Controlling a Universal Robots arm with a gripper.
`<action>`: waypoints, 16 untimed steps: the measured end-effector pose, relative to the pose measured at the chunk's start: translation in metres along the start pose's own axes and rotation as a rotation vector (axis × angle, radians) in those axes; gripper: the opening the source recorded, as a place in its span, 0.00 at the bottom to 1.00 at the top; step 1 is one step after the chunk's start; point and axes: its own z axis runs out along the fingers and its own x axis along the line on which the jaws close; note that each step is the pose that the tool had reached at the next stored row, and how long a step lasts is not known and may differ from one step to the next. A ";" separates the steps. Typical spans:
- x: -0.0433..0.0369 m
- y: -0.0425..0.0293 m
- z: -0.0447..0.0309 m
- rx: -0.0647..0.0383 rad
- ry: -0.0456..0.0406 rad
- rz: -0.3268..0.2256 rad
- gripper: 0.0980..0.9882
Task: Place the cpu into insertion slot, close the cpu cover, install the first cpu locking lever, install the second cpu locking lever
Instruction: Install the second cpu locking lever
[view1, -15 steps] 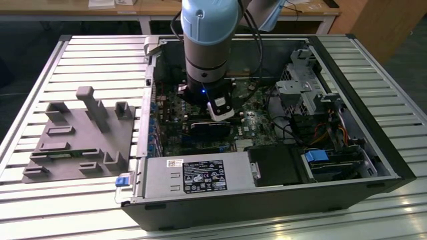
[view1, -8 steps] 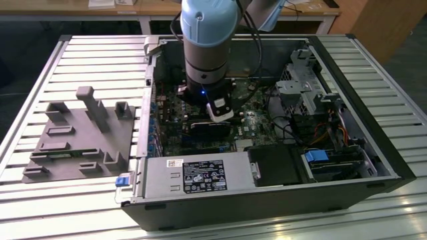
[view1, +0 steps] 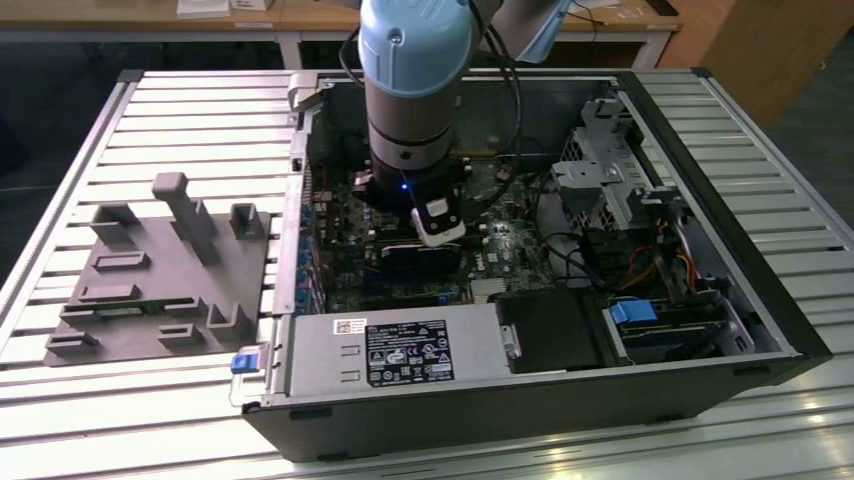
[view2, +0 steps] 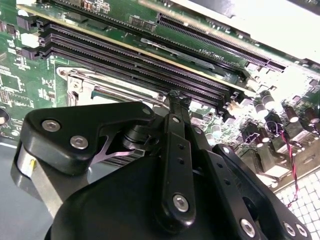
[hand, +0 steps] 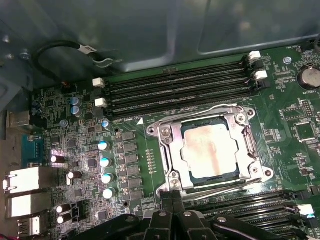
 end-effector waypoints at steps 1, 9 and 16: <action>0.0004 -0.0002 0.0002 0.000 0.0000 0.000 0.00; 0.0024 -0.0009 0.0016 0.000 0.0001 0.000 0.00; 0.0028 -0.0002 0.0024 0.000 0.0000 0.000 0.00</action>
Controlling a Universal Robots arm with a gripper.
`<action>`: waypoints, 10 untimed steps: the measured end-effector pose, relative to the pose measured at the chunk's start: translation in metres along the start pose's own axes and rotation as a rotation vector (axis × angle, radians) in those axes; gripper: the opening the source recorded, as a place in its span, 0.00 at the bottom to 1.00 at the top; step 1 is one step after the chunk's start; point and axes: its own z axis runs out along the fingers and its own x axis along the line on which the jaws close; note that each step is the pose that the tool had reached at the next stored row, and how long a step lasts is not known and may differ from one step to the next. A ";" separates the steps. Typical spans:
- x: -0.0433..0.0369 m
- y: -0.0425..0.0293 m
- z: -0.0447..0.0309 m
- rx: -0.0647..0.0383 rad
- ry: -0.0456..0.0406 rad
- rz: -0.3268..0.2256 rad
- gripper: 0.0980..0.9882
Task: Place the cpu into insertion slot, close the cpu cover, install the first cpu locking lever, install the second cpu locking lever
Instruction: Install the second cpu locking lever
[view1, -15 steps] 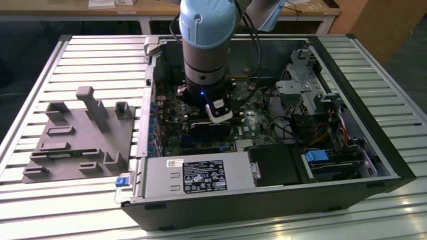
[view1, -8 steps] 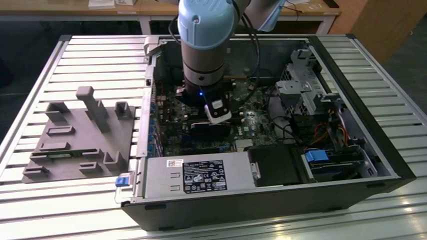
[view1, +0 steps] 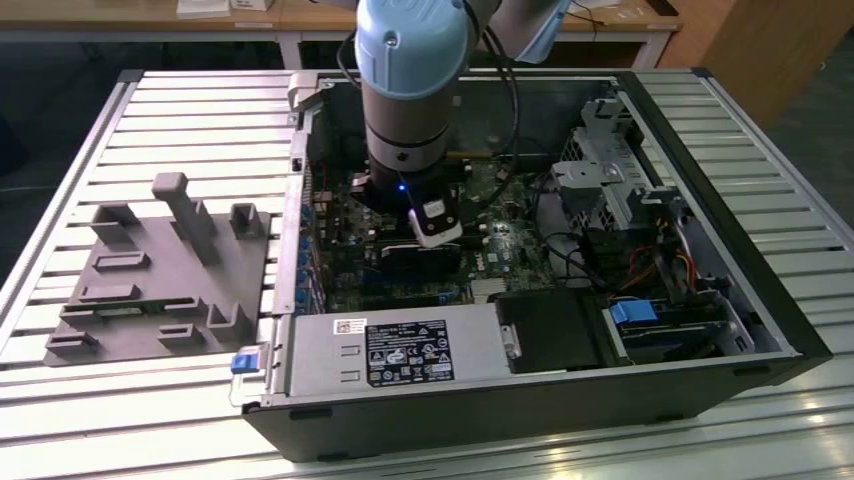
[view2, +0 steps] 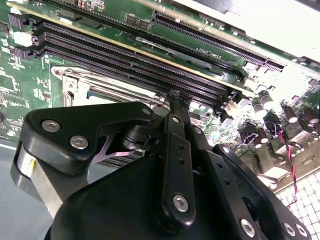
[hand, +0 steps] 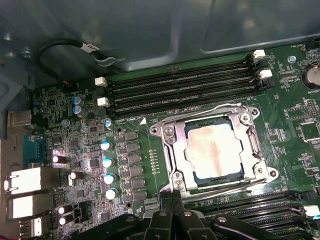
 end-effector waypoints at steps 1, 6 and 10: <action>0.0001 0.0000 0.0001 0.000 0.0001 0.000 0.00; 0.0012 -0.0003 0.0010 0.000 0.0000 0.000 0.00; 0.0026 -0.0006 0.0019 0.000 0.0000 0.000 0.00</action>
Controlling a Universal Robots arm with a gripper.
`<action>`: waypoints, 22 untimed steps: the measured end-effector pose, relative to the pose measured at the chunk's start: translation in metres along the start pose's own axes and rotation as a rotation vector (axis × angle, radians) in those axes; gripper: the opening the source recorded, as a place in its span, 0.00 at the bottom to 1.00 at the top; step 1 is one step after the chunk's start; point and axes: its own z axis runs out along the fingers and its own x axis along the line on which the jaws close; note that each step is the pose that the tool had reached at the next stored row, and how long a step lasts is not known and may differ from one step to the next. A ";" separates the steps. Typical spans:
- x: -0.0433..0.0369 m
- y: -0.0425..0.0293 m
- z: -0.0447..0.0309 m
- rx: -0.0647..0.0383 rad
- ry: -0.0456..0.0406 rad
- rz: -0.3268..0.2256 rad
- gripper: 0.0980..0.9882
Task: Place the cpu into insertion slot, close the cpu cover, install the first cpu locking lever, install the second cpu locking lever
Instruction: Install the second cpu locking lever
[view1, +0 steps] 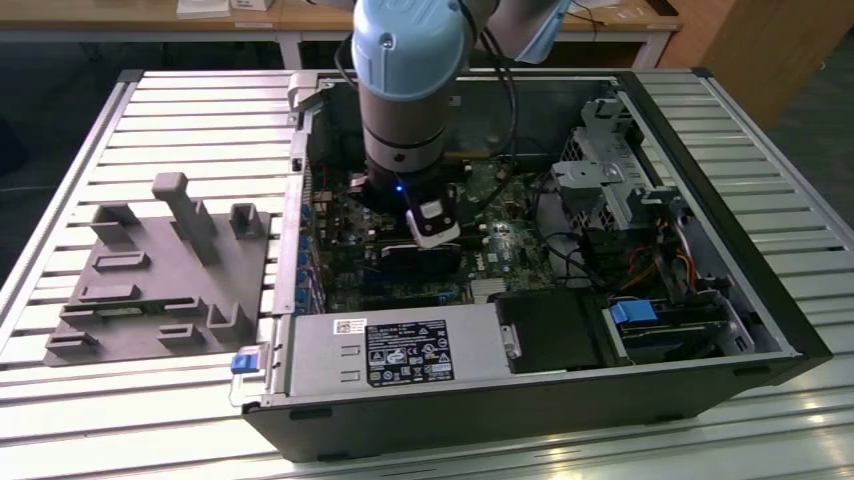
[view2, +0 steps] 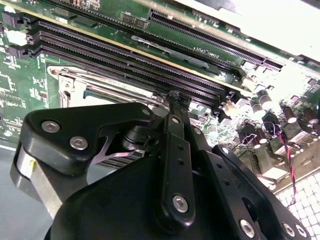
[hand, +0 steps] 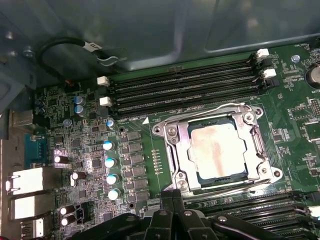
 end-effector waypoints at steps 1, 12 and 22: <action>0.0002 -0.0001 0.0003 0.000 0.0000 0.000 0.00; 0.0027 -0.0007 0.0029 0.000 -0.0001 0.000 0.00; 0.0038 -0.0004 0.0045 0.000 -0.0006 0.000 0.00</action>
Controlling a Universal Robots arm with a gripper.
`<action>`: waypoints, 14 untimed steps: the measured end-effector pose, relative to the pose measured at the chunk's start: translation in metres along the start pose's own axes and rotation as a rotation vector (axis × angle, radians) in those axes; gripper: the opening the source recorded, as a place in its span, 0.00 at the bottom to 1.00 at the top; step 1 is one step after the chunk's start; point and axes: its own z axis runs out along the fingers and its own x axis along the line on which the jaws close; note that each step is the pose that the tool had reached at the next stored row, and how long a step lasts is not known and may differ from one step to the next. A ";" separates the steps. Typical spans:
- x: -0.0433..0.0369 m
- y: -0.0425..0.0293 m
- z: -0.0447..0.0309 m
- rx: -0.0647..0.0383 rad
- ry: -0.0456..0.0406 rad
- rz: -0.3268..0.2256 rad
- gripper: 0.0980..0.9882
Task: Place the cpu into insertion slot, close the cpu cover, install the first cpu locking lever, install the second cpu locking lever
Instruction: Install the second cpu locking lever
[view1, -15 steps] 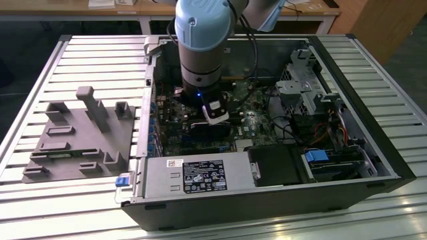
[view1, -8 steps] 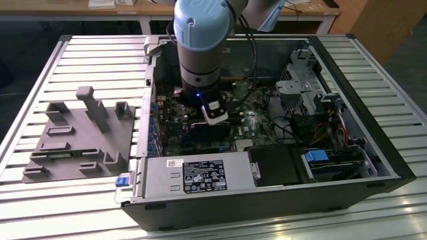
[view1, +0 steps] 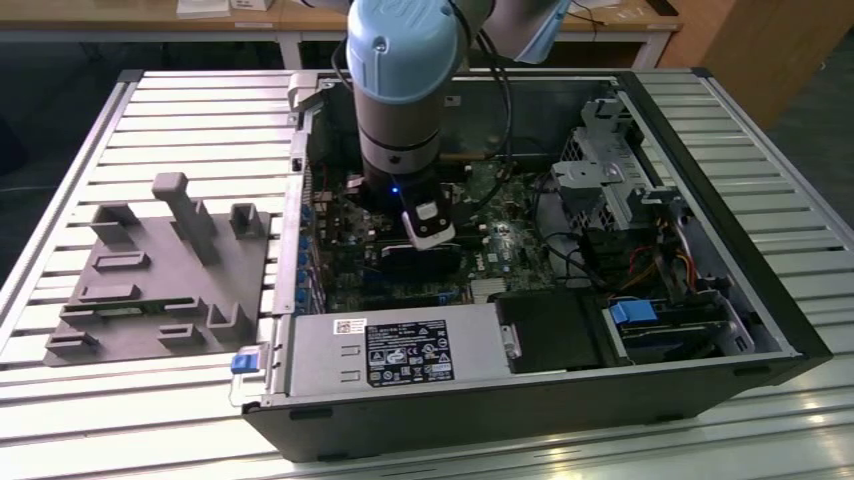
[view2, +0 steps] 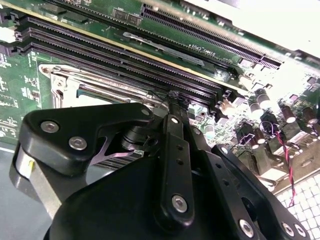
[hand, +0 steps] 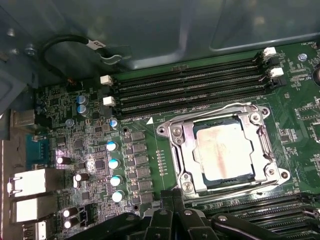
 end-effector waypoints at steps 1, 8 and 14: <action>0.0001 0.0001 0.0001 0.000 0.0000 0.000 0.00; 0.0001 0.0004 -0.0001 0.001 0.0001 0.000 0.00; 0.0004 0.0025 -0.0084 0.001 0.0001 0.000 0.00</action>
